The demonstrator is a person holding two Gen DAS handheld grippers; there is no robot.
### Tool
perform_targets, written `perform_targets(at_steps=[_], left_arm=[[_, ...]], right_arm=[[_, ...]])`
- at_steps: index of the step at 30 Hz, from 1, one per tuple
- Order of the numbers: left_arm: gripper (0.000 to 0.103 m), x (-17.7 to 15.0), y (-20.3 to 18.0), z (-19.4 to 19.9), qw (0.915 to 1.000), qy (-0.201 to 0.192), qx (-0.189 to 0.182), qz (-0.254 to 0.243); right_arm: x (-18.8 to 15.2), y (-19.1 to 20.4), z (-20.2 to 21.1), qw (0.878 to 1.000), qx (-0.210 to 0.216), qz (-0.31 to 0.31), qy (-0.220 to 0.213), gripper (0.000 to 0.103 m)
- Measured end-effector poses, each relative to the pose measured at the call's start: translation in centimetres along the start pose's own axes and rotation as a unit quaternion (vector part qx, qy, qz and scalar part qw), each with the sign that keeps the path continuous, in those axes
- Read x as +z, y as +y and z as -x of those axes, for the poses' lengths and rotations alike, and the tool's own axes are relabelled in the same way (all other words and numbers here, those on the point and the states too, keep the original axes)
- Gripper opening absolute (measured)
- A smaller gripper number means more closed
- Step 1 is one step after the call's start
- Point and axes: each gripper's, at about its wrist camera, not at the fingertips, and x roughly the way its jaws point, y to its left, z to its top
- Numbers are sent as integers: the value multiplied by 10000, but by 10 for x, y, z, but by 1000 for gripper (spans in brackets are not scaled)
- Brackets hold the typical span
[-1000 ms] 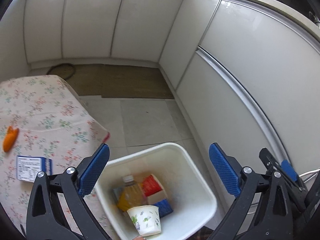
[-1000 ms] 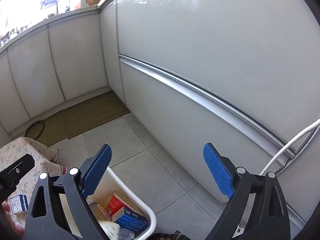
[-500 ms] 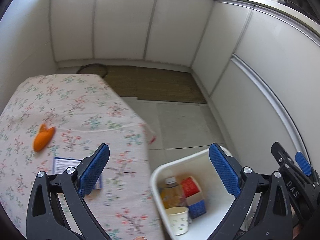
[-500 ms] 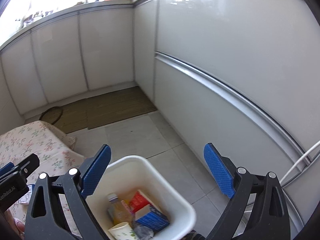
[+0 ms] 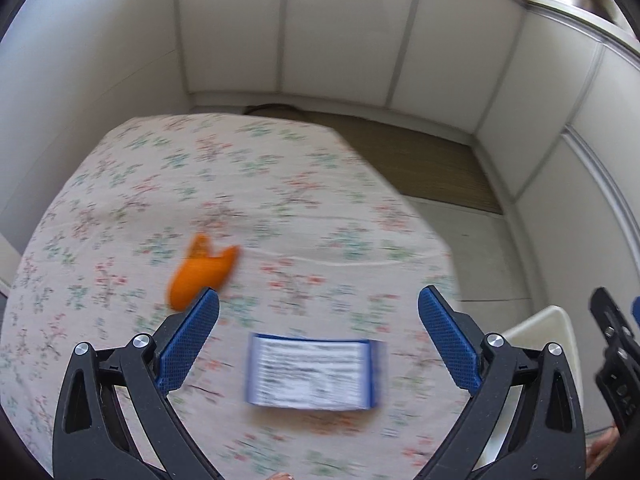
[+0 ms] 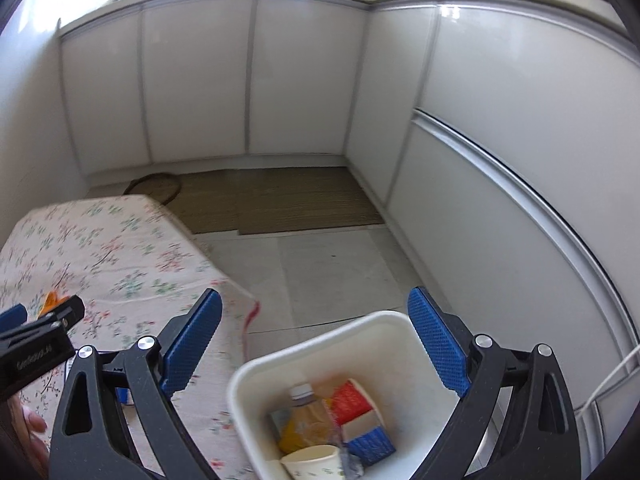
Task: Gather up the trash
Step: 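Move both tools back over the table toward the orange peel and label card, then grasp the orange peel with the left tool while the right tool grasps the white label card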
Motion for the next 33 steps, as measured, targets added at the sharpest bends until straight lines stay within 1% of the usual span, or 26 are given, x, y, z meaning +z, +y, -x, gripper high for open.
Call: perform_targets(at_steps=[5,6,7,9,11,14,16,18,20,23,24,25,26,28,29,30,31,33], left_arm=[[96,6,46,-28,9989,155,392,180],[96,7,52,-32,9988,177,420,182],[96,8,58,-38,9987,211,431,169],[96,10,70,-52,9985,357,403,120],[96,12,79,-62,9982,479,361,67],[95,15,86,-79,9972,682,264,-150],[95,16,87,-90,9954,891,106,-348],[94,16,87,-97,9934,1018,51,-520],[93,17,90,-103,9919,1081,57,-668],[87,20,93,-106,9914,1092,-39,-726],[84,21,93,-106,9910,1085,-69,-778],[77,22,94,-106,9906,1083,-100,-826],[73,23,93,-105,9899,1067,-126,-929],[55,24,91,-103,9883,1053,-188,-1084],[51,26,90,-101,9876,1053,-212,-1142],[42,25,88,-100,9871,1056,-225,-1181],[36,24,88,-98,9866,1059,-231,-1219],[30,22,87,-95,9853,1075,-206,-1312]], right_arm=[[-2,39,-7,9990,195,402,27,91],[-3,47,-8,9984,256,497,26,92],[-4,53,-9,9979,309,567,22,94],[-6,69,-11,9958,503,759,-19,95],[-7,83,-12,9918,844,955,-52,96],[-11,100,-20,9846,1203,1265,113,96],[-17,110,-28,9782,1435,1478,264,96],[-21,120,-34,9712,1638,1681,410,96],[-24,128,-37,9643,1802,1869,513,96],[-29,139,-41,9552,2009,2091,598,96],[-31,143,-41,9513,2086,2185,620,96],[-34,146,-42,9475,2145,2286,625,96],[-36,149,-42,9436,2196,2398,625,96],[-40,155,-41,9333,2310,2676,631,96],[-43,158,-41,9260,2388,2853,648,96],[-46,161,-41,9201,2434,2996,667,96],[-48,163,-42,9155,2471,3102,678,96],[-54,168,-42,8999,2608,3417,736,96]])
